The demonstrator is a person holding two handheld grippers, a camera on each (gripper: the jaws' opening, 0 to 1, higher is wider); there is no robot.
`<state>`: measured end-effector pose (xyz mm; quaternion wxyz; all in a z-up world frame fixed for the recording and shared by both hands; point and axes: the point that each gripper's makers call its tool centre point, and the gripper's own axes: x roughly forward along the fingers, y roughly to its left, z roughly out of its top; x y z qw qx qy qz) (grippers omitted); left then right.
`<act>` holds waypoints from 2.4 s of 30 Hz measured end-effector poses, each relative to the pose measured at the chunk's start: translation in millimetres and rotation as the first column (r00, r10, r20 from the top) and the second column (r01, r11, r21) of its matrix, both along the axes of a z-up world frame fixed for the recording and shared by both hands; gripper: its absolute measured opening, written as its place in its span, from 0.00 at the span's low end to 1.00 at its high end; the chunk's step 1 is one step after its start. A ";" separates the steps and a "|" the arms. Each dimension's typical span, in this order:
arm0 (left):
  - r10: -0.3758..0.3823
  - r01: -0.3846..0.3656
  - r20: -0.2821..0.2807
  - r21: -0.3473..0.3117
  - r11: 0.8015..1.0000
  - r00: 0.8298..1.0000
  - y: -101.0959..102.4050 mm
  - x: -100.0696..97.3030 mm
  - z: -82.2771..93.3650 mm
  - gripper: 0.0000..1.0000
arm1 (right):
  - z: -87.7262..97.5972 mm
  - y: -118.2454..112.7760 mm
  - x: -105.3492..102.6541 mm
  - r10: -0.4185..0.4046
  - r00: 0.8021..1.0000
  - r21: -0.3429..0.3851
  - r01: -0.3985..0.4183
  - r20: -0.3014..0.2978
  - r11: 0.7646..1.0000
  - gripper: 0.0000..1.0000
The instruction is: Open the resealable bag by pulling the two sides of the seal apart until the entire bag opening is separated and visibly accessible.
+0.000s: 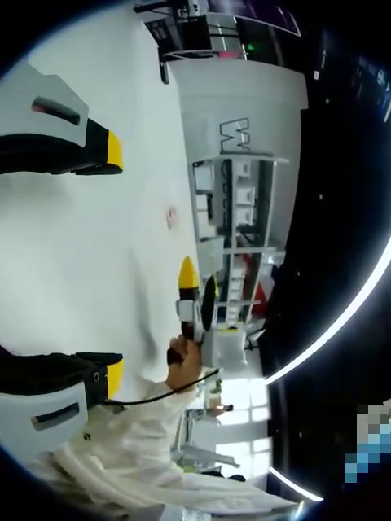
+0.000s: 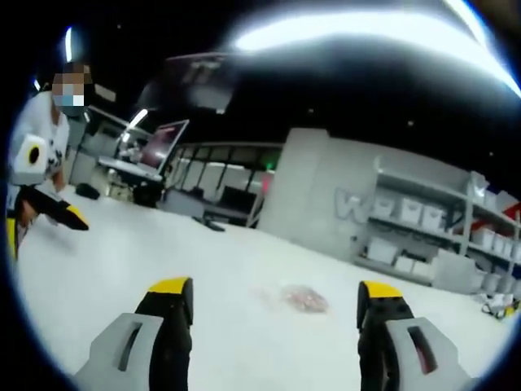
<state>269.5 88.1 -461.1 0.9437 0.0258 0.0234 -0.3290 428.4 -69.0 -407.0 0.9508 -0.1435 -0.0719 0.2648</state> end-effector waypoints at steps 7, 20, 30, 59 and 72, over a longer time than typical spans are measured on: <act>-0.002 0.002 0.000 0.004 1.000 1.000 -0.9 -0.3 -0.2 0.89 | 3.4 -3.8 -3.9 -0.008 1.000 0.017 0.008 0.011 1.000 0.82; 0.004 -0.004 0.000 0.005 1.000 1.000 0.9 -0.7 0.4 0.90 | -0.6 -13.6 -15.7 -0.023 1.000 0.037 0.023 0.004 0.999 0.79; 0.005 -0.005 -0.002 0.003 1.000 1.000 1.1 -2.1 -0.3 0.90 | -7.2 -22.2 -22.7 -0.042 0.999 0.045 0.042 -0.007 0.998 0.78; 0.007 -0.007 -0.009 -0.002 1.000 1.000 4.3 -2.4 -3.7 0.89 | -8.2 -43.4 -55.7 -0.094 0.995 0.027 0.094 0.012 0.995 0.76; 0.009 -0.009 -0.005 -0.002 1.000 1.000 5.1 -1.4 -1.9 0.89 | -6.1 -58.3 -68.1 -0.121 0.993 0.028 0.120 0.015 0.992 0.76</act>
